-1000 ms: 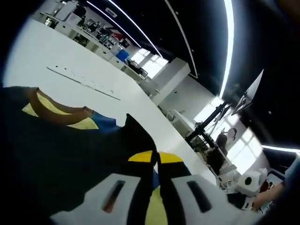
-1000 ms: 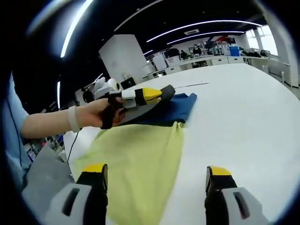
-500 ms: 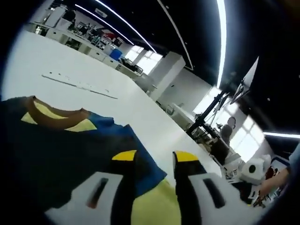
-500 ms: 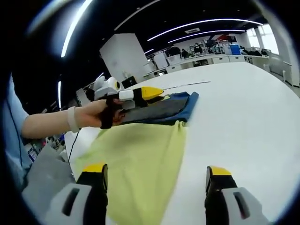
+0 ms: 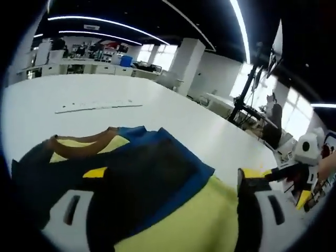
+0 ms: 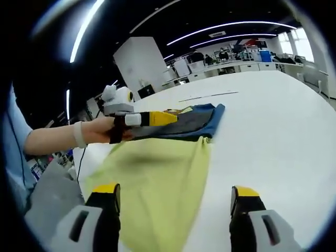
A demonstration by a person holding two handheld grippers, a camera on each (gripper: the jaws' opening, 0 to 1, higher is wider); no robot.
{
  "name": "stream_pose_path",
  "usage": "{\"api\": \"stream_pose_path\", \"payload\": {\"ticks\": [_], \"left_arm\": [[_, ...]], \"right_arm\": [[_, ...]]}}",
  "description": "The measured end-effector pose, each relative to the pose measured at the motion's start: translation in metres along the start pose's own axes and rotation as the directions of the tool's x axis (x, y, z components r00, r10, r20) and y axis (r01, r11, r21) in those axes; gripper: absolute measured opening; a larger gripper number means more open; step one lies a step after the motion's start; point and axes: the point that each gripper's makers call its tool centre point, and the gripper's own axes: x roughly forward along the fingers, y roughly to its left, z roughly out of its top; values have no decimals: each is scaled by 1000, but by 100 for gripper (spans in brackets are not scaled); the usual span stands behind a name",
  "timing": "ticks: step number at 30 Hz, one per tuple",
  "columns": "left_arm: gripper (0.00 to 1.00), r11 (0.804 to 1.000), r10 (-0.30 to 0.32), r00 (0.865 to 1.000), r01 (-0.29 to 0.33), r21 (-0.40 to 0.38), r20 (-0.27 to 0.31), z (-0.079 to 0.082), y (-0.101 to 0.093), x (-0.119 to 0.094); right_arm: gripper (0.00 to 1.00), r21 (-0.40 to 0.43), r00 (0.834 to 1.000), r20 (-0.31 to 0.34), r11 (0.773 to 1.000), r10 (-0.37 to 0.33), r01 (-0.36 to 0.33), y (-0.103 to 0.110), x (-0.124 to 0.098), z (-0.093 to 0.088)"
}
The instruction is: Fold the garment on the visible template until the final outline fits inside the template.
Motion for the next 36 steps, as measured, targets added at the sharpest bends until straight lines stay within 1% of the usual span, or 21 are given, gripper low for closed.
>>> {"api": "stream_pose_path", "payload": {"ticks": [8,11,12,13,14,15,22,26,32,33,36], "left_arm": [[99,999,-7,1000,8,39,-26,0,-2,-11],[98,999,-13,999,15,48,-38,1,-3,-20],[97,998,-15,999,17,56,-44,1,-4,-23],[97,996,-11,999,16,85,-54,0,-3,-26],[97,995,-9,998,14,98,-58,-1,-3,-31],[98,995,-11,998,17,93,-56,-2,-4,-35],[95,996,10,997,-4,87,-74,-17,5,-65],[94,997,37,996,-31,68,-87,-28,14,-86],[91,995,71,994,-65,70,-81,-38,22,-116],[91,995,73,994,-67,70,-81,-38,23,-117],[90,995,84,993,-78,64,-84,-45,23,-131]], "right_arm": [[87,-15,1000,-3,1000,4,-4,2,1,3],[87,-21,1000,-7,1000,5,-5,2,0,4],[87,-26,1000,-7,1000,6,-7,3,0,5],[87,-31,1000,-7,1000,7,-7,3,0,5],[87,-34,1000,-8,999,6,-7,3,0,6],[87,-39,1000,-7,999,5,-5,4,-1,6],[86,-52,1000,0,999,1,-1,5,-5,8],[86,-54,1000,-8,999,2,-2,6,-6,5],[85,-55,1000,-13,998,6,-7,9,-6,3],[85,-58,1000,-13,998,7,-8,10,-7,4],[84,-69,1000,-18,998,10,-11,11,-7,4]]}}
